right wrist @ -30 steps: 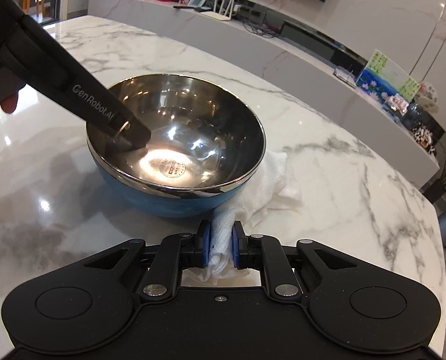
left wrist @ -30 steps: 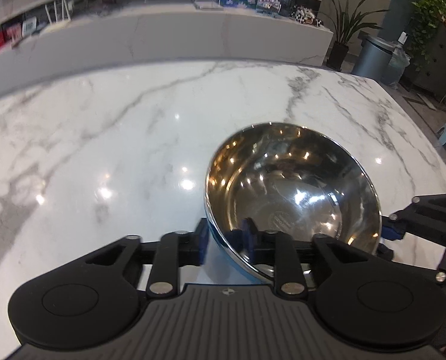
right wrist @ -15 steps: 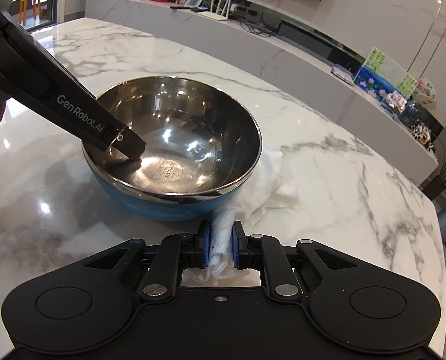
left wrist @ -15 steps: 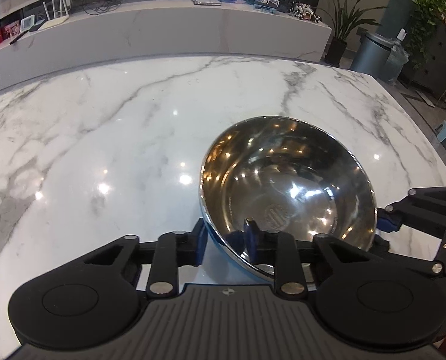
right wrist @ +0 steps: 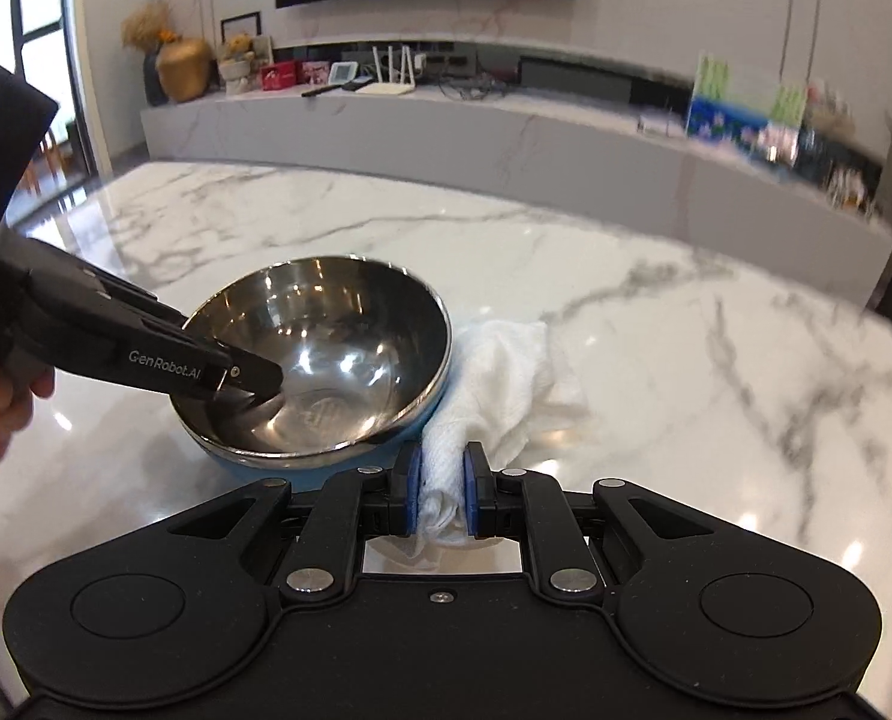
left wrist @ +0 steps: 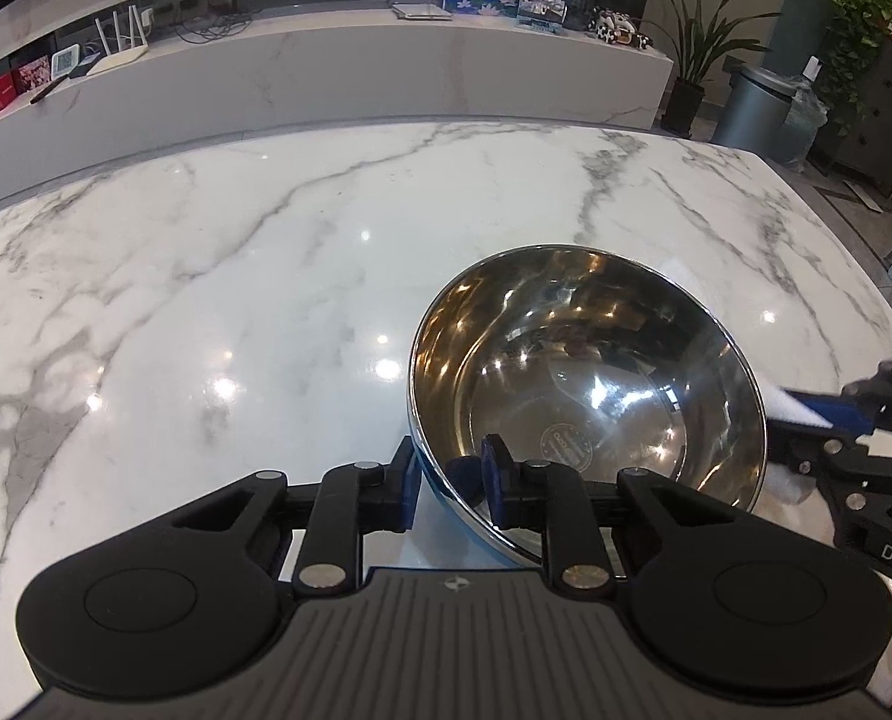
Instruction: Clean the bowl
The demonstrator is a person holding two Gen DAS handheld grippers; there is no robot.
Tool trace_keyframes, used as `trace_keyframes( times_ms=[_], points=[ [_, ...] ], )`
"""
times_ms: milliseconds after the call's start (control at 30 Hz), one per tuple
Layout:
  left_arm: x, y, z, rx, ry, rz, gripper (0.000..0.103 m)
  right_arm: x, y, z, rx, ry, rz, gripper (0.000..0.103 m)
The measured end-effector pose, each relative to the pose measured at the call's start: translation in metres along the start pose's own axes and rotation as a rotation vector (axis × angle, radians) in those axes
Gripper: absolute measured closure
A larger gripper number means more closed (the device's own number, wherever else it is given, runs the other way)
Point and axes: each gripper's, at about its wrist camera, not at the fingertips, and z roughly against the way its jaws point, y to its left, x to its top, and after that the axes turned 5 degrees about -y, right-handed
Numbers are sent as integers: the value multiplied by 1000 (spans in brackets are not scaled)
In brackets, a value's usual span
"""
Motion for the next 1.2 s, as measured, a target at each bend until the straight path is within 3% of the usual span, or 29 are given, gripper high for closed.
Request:
trace_keyframes(
  times_ms=[167,233,267,467,667,733,900,1067,1200],
  points=[
    [0,1,-1,-2,3,4,83,-4,-5,-6,-75,46,-52,87],
    [0,1,-1,-2,3,5,83,-6,-6,-6,-105,44,-82,73],
    [0,0,-1,-3,3,4,83,-7,-6,-6,-124,41,-94,71],
    [-1,-3,0,-4,2,-2,83,-15,3,-1,-182,-22,-146,70],
    [-1,-3,0,-3,4,1,83,-21,5,-13,-236,-1,-242,70],
    [-1,-4,0,-2,4,1,83,-22,3,-14,-247,-2,-269,79],
    [0,-5,-1,-1,5,2,83,-24,-1,-11,-247,-25,-319,90],
    [0,-5,-1,0,6,6,83,-17,4,13,-234,-128,-311,90],
    [-1,-6,-1,1,5,6,83,-17,10,16,-199,-136,-288,90]
  ],
)
